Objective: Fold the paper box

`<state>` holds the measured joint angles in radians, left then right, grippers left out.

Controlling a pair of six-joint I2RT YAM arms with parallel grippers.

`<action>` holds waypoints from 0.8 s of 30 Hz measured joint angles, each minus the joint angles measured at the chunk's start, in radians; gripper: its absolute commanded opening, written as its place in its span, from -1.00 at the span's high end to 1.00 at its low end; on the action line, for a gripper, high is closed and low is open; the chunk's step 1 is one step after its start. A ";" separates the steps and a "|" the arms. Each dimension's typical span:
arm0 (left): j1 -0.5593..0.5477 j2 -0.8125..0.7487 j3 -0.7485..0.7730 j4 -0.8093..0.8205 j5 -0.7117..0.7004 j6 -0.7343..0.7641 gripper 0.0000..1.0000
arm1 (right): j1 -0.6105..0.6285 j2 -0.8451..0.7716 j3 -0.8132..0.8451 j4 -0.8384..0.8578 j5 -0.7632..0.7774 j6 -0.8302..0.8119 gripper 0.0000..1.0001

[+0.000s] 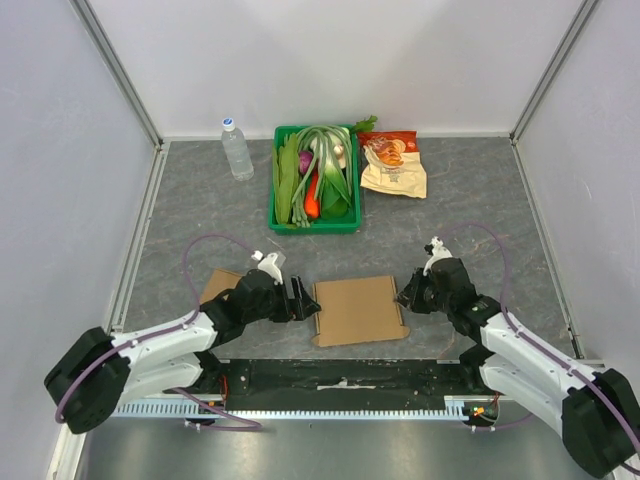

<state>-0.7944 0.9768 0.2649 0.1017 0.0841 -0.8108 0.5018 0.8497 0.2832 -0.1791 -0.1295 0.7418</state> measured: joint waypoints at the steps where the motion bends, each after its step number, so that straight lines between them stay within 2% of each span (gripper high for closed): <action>1: 0.002 0.026 -0.007 0.014 0.008 -0.009 -0.77 | -0.015 0.001 -0.005 0.010 -0.010 0.001 0.73; 5: 0.003 0.111 -0.016 0.129 0.048 -0.040 -0.81 | -0.074 0.040 -0.011 0.053 -0.052 0.019 0.74; 9: 0.003 0.190 -0.018 0.251 0.090 -0.078 -0.81 | -0.120 0.092 -0.012 0.109 -0.103 0.035 0.90; 12: 0.003 0.237 -0.018 0.309 0.110 -0.124 -0.80 | -0.159 0.113 -0.019 0.145 -0.137 0.060 0.89; 17: 0.003 0.202 -0.022 0.272 0.076 -0.206 -0.90 | -0.211 0.101 -0.048 0.174 -0.166 0.089 0.89; 21: 0.003 0.145 -0.031 0.251 0.038 -0.230 -0.90 | -0.245 0.117 -0.054 0.193 -0.196 0.089 0.90; 24: 0.003 0.166 -0.029 0.268 0.019 -0.230 -0.87 | -0.262 0.143 -0.053 0.220 -0.221 0.084 0.90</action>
<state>-0.7910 1.1423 0.2363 0.3698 0.1036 -1.0409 0.2398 0.9932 0.2298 0.0410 -0.3504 0.8261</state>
